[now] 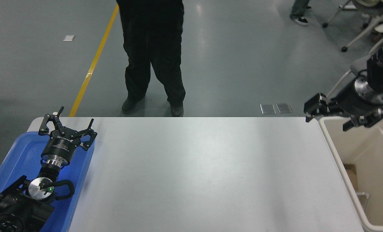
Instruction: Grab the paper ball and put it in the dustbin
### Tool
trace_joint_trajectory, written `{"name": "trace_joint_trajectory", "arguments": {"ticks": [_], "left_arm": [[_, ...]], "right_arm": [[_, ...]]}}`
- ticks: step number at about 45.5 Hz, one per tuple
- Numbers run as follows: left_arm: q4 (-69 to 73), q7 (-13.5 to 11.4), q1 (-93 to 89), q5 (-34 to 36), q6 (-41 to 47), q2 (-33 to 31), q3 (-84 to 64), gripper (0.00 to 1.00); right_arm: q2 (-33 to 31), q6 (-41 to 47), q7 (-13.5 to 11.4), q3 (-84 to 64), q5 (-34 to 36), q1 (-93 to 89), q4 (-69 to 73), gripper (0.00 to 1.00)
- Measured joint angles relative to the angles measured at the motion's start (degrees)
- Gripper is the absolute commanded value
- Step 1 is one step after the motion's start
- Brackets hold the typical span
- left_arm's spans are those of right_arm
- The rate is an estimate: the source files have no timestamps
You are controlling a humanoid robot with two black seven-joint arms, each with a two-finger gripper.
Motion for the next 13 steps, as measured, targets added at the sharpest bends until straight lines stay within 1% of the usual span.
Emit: {"name": "trace_joint_trajectory", "arguments": {"ticks": [13], "left_arm": [[0.0, 0.1, -0.1, 0.1, 0.0, 0.0, 0.0, 0.99]], "right_arm": [[6.0, 2.5, 0.0, -0.5, 2.2, 3.9, 0.1, 1.00]]}}
